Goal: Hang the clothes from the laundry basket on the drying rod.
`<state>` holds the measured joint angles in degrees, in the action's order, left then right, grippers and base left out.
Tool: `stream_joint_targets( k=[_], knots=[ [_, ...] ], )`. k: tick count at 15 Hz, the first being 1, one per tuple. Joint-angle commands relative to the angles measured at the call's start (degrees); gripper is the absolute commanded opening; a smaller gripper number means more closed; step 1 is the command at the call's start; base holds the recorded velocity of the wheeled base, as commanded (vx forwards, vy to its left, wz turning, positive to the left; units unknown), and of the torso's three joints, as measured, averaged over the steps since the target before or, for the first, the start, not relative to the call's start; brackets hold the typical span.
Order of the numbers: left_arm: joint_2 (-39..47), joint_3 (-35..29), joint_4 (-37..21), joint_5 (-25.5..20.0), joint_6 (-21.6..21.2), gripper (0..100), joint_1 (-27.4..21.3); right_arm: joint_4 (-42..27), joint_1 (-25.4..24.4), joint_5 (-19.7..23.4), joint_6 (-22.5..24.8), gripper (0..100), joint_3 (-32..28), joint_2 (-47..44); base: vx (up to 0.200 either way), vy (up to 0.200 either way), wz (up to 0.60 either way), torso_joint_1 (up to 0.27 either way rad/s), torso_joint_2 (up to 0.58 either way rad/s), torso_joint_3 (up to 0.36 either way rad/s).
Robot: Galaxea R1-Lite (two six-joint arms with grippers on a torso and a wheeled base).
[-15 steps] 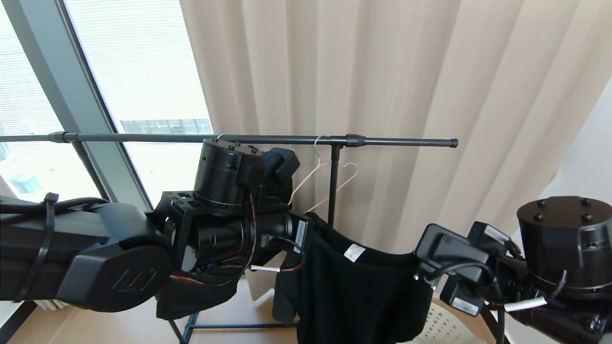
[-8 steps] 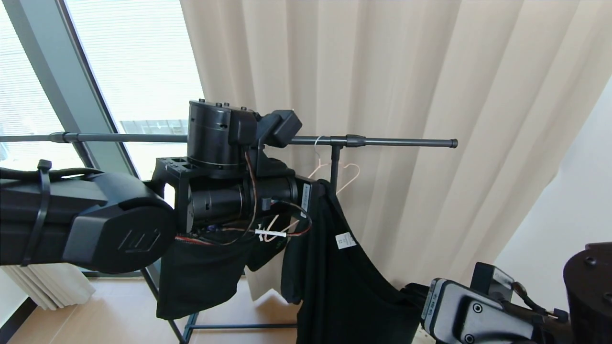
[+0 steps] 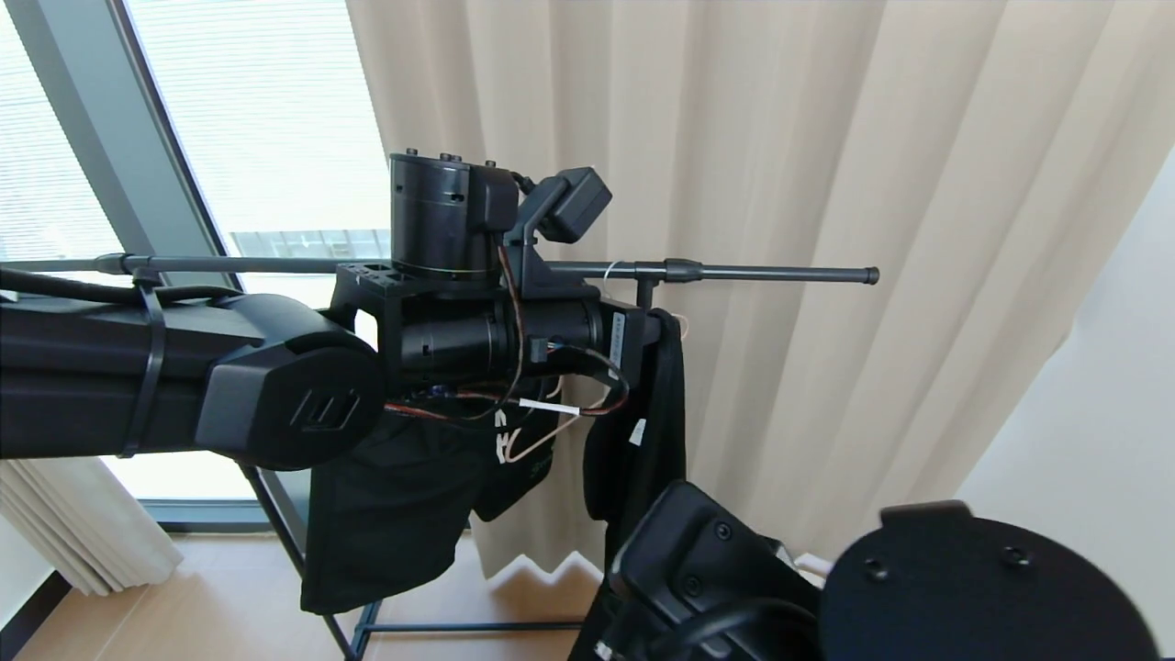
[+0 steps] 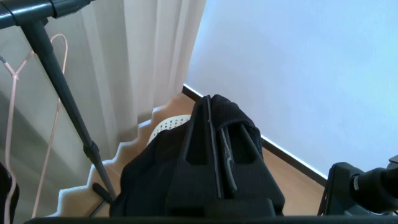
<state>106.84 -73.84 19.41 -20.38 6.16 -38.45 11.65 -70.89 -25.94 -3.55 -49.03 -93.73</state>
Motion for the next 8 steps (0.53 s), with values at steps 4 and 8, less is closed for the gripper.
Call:
stream_joint_targets(
  k=[4, 8],
  knots=[
    [0.12, 0.19, 0.02, -0.01, 0.00, 0, -0.05, -0.05, -0.30, -0.69, -4.63, 0, -2.47, -2.95, 0.000, 0.000, 0.00, 0.000, 0.00, 0.000],
    [-2.07, 0.10, -2.09, 1.05, 0.00, 0, 2.68, -1.46, 3.39, -4.47, -0.76, 0, 5.52, 3.65, 0.000, 0.000, 0.00, 0.000, 0.00, 0.000]
  ],
)
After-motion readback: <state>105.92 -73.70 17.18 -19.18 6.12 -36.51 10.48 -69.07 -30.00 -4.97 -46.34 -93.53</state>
